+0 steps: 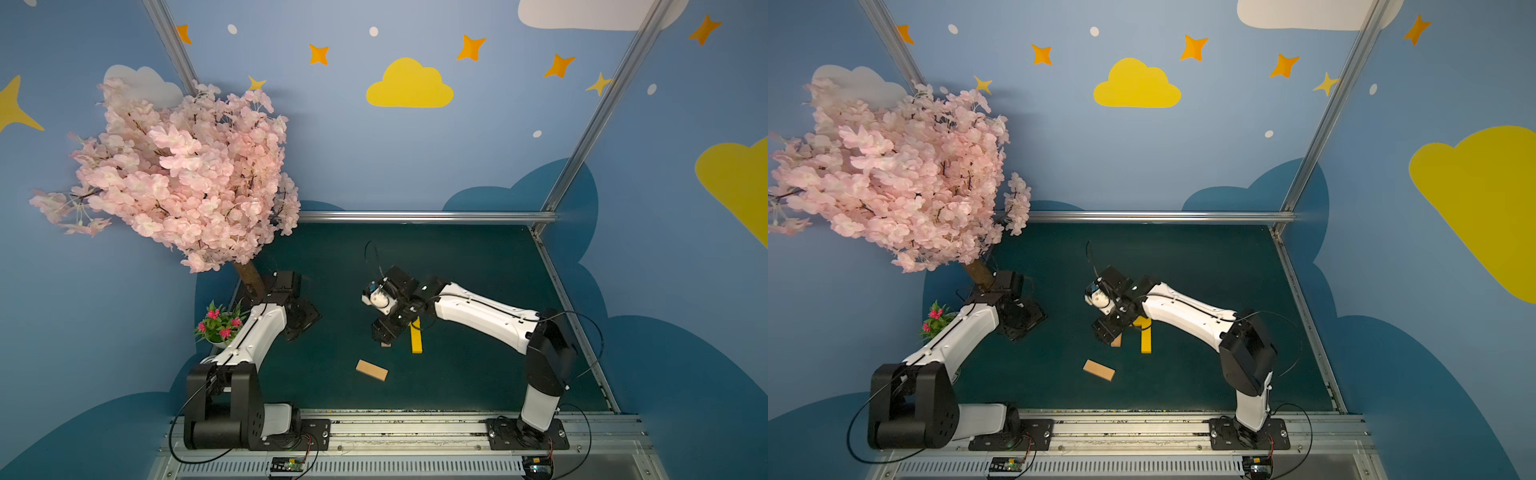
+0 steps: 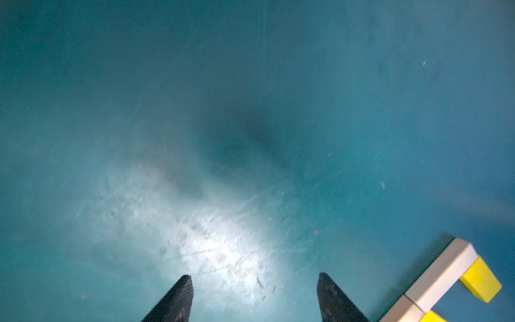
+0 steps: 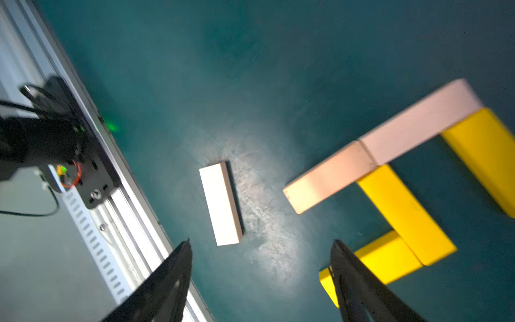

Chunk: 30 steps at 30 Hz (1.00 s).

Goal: Assemble the number 6 with building blocks
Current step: Pick up the building block from the center of the board.

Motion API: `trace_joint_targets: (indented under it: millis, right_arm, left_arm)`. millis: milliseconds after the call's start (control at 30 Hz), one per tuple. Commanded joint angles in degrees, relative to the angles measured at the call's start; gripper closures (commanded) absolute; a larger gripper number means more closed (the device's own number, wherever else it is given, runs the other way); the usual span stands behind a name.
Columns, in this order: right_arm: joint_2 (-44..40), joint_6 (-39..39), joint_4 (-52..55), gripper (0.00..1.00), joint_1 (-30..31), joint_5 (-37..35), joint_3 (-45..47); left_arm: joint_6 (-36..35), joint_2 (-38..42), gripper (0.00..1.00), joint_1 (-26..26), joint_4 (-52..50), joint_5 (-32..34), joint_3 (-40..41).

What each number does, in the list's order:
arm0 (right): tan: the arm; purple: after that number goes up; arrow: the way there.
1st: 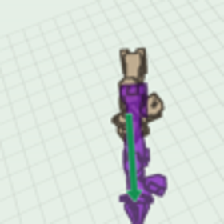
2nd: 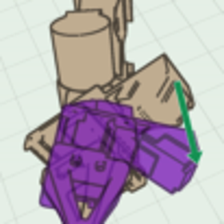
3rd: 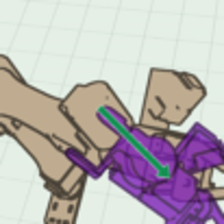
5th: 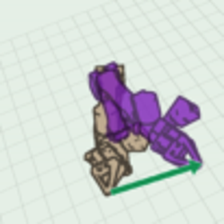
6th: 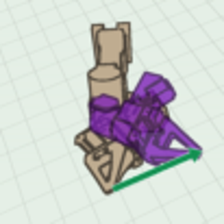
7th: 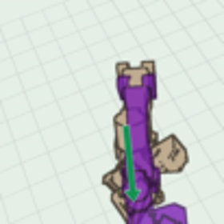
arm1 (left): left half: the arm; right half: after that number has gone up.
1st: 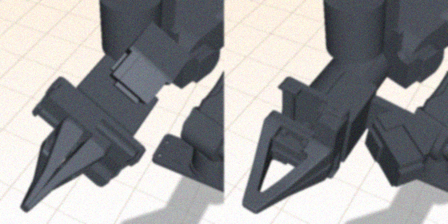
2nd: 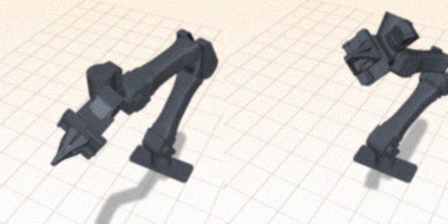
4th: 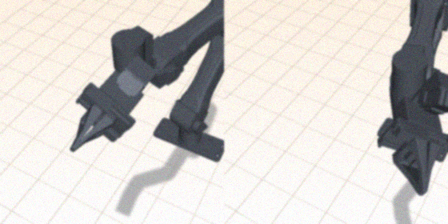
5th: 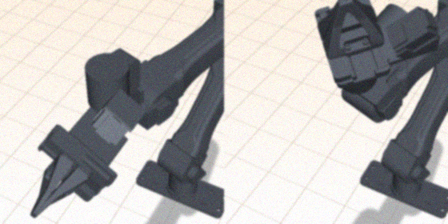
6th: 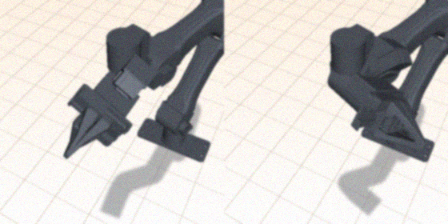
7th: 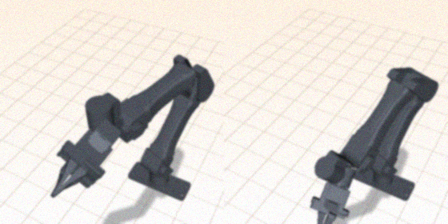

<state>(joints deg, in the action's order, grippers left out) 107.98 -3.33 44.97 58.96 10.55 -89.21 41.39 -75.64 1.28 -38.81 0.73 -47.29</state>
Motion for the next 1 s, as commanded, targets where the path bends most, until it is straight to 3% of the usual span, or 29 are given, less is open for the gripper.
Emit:
trace_joint_targets:
  millis: [0, 333, 600, 900, 933, 967]
  right_arm:
    - [4.3, 2.7, 5.3, 0.21, 2.7, -2.9, -3.2]
    - [13.1, 2.1, 8.0, 0.25, 11.1, -6.6, -6.7]
    - [15.8, 1.9, 9.4, 0.35, 13.0, -10.1, -7.6]
    - [18.6, 2.8, 11.2, 0.36, 12.8, -13.3, -9.8]
    - [18.9, 2.8, 11.4, 0.38, 12.8, -13.1, -10.1]
    - [19.1, 2.9, 11.5, 0.48, 12.8, -12.9, -10.4]
  left_arm:
    - [-0.6, 2.8, 0.28, 0.2, 1.5, -1.7, 1.8]
    - [-3.8, 4.1, 0.28, 2.2, -2.3, 0.6, 2.8]
    - [-4.5, 4.0, 0.28, 3.1, -2.0, -0.2, 3.0]
    - [-5.6, 4.2, 0.28, 3.8, -2.1, -0.2, 2.1]
    - [-5.6, 4.1, 0.28, 4.0, -2.1, -0.2, 1.9]
    - [-5.7, 4.2, 0.28, 4.1, -2.1, -0.2, 2.0]
